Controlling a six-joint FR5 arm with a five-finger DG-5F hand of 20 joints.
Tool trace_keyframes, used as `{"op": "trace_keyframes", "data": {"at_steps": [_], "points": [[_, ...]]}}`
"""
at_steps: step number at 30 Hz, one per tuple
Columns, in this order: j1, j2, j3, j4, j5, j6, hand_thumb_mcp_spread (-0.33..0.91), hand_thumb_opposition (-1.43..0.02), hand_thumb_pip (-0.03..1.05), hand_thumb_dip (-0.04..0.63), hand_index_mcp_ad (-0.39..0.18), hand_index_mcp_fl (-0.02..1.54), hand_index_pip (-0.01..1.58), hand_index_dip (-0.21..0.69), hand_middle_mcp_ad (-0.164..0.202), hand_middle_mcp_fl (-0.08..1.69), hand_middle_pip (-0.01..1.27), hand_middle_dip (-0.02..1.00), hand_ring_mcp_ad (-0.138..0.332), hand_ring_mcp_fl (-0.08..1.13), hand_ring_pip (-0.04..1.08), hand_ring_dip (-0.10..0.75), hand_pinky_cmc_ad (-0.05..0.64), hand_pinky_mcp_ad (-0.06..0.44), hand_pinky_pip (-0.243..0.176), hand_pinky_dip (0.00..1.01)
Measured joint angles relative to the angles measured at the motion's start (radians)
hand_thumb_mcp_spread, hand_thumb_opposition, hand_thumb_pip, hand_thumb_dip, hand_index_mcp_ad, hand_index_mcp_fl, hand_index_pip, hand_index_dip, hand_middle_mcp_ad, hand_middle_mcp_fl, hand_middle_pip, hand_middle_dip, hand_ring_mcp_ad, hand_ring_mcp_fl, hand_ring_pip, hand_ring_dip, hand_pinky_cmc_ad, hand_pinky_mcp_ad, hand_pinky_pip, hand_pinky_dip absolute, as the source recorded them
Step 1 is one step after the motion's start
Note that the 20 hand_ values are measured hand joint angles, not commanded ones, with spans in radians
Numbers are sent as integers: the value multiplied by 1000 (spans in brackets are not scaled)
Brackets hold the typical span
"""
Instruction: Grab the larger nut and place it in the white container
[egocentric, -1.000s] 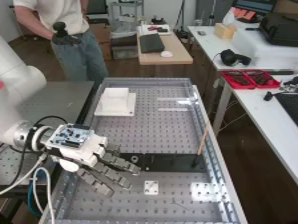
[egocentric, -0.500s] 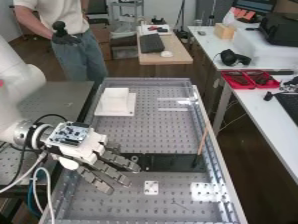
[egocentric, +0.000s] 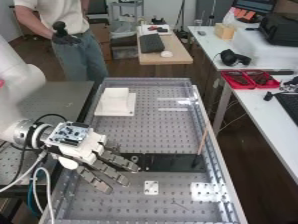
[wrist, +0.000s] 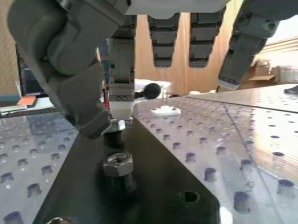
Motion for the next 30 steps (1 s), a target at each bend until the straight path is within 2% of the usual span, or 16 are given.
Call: {"op": "trace_keyframes", "data": {"at_steps": [30], "points": [[-7, -24, 19, -11, -8, -8, 340, -848, 794, 190, -134, 54, 1555, 108, 82, 10, 138, 216, 176, -2, 199, 110, 354, 309, -105, 696]]}}
